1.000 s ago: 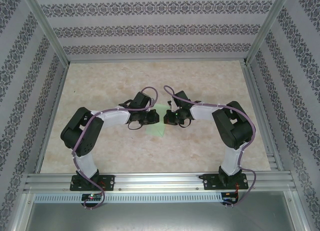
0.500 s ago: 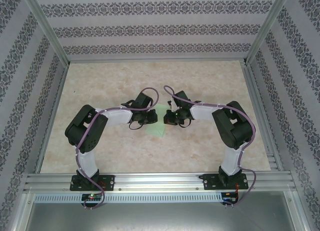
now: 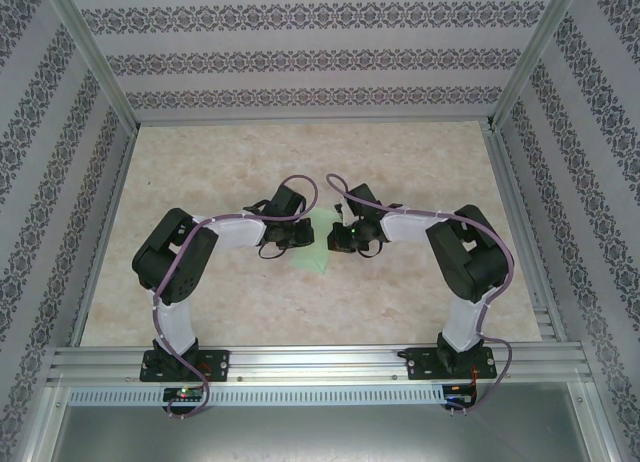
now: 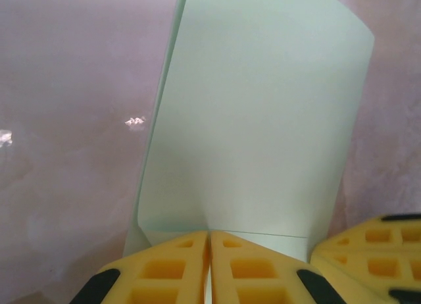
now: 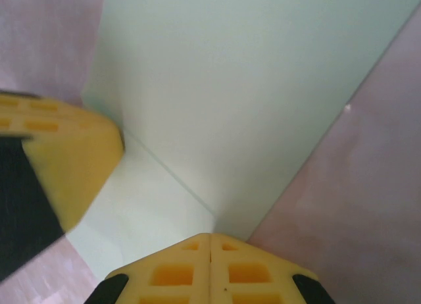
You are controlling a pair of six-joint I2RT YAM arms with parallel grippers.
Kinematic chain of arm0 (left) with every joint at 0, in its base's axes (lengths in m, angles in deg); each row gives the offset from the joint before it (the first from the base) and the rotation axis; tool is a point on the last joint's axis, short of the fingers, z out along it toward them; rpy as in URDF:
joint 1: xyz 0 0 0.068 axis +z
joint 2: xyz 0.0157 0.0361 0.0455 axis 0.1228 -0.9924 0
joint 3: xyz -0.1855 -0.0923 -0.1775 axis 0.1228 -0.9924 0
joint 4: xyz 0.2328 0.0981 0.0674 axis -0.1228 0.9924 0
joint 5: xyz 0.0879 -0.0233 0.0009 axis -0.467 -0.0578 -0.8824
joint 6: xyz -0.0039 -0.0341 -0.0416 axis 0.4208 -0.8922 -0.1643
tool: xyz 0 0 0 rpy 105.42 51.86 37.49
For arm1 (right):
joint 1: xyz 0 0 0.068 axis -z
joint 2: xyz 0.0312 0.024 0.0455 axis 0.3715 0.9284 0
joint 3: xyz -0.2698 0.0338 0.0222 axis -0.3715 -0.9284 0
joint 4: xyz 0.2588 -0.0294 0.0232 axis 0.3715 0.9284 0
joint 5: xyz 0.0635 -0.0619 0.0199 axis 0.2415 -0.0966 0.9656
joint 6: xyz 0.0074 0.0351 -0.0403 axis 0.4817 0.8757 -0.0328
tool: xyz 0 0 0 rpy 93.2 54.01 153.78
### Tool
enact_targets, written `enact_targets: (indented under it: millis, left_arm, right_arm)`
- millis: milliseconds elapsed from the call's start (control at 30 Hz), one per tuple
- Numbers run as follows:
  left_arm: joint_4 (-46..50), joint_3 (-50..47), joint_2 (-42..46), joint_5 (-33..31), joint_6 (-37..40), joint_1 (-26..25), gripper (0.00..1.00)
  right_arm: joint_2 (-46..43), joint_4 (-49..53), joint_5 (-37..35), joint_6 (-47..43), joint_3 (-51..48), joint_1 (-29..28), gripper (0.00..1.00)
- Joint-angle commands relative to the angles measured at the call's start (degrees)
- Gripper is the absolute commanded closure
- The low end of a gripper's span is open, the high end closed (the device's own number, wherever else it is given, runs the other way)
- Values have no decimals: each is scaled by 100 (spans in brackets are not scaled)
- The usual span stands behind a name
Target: Fold a paper plane with a square sheet of paper (pick it up from the middle)
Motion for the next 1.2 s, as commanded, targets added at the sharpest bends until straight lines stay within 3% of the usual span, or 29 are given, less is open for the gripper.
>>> enact_targets:
  millis: [0,233,600,1167]
  left_arm:
    - [196,-227,-278,-69,-137,25,89]
    - [273,-236,-336,-70,-336,19,89]
    - [328,-241,-371,-78,-477,24,89]
    - [415,-223,-460,-91,-517,20,89]
  right_arm:
    - [-481,218,-64,-193,-276,-218,94]
    - [-1051,-221,-48,33,-734,-612,94]
    - [-561,-594,-262,523,-509,-1004,94]
    - [-397,151,-625,211,-333,-1051,94]
